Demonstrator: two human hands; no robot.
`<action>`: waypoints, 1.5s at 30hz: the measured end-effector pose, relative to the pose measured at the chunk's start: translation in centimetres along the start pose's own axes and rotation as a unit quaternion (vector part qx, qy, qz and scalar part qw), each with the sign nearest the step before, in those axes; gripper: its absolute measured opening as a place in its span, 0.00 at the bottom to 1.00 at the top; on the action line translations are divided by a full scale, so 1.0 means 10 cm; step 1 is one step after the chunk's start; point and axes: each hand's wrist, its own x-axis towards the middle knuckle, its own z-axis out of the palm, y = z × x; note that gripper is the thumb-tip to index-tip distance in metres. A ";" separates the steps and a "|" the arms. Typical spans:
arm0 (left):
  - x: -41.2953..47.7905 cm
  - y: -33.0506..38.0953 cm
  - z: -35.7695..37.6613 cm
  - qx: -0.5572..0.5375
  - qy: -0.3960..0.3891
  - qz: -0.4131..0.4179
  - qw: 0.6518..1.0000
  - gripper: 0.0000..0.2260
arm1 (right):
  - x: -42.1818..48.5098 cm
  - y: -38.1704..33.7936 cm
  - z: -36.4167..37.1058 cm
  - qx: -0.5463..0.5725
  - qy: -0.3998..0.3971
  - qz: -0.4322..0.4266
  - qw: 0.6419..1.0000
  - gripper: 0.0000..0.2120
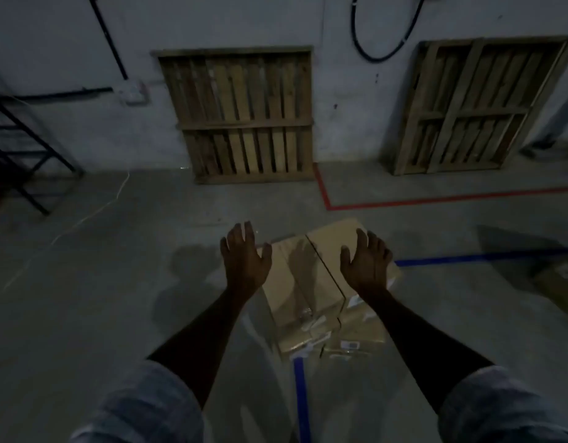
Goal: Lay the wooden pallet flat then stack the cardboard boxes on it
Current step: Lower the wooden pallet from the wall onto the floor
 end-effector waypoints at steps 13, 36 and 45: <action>1.10 -0.90 -0.44 -0.100 0.054 -0.033 0.993 0.30 | 0.75 -1.47 0.28 0.107 0.019 -0.024 0.994 0.25; 6.97 -3.03 -0.68 -0.199 0.119 0.015 0.973 0.28 | 5.49 -5.42 1.46 0.258 0.149 -0.099 0.950 0.30; 9.79 -3.25 0.19 -0.028 0.103 0.112 0.988 0.28 | 8.41 -6.19 2.30 0.082 0.095 -0.164 0.978 0.37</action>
